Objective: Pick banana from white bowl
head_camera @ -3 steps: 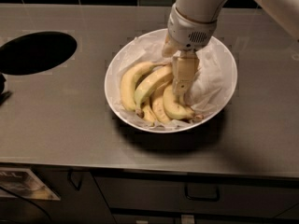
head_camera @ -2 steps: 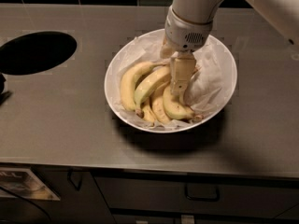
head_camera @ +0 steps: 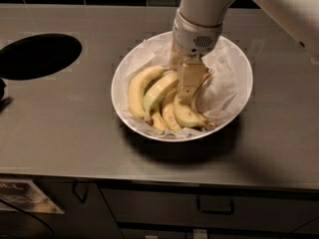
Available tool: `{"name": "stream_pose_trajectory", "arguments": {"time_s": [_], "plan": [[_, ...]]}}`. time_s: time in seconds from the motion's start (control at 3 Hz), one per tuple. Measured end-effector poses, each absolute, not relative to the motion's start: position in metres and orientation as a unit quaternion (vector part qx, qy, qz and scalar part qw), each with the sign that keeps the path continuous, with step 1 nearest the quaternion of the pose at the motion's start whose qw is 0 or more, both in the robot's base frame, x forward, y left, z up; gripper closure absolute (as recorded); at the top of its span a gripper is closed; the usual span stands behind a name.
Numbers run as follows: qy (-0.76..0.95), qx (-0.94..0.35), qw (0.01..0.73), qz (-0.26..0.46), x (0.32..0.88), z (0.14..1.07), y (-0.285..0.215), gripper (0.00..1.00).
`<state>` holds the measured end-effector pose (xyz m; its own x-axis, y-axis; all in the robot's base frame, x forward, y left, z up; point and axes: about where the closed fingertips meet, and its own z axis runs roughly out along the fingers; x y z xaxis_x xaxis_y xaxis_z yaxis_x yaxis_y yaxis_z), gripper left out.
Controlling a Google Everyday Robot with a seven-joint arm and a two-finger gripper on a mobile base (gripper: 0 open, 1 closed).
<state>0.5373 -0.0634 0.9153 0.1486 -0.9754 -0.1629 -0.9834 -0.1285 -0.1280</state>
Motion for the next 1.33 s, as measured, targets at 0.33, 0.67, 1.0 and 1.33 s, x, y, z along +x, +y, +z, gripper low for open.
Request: {"name": "stream_pose_trajectory", "arguments": {"time_s": [0.33,0.67,1.0,1.33], "plan": [[0.653,-0.750,0.100,0.019,0.5372,0.9145,-0.0640,0.46],[0.653,-0.750,0.099,0.018,0.5373,0.9142,-0.0639,0.46],[0.653,-0.751,0.097,0.017,0.5374,0.9143,-0.0639,0.49],[0.653,-0.751,0.095,0.015,0.5379,0.9147,-0.0630,0.60]]}}
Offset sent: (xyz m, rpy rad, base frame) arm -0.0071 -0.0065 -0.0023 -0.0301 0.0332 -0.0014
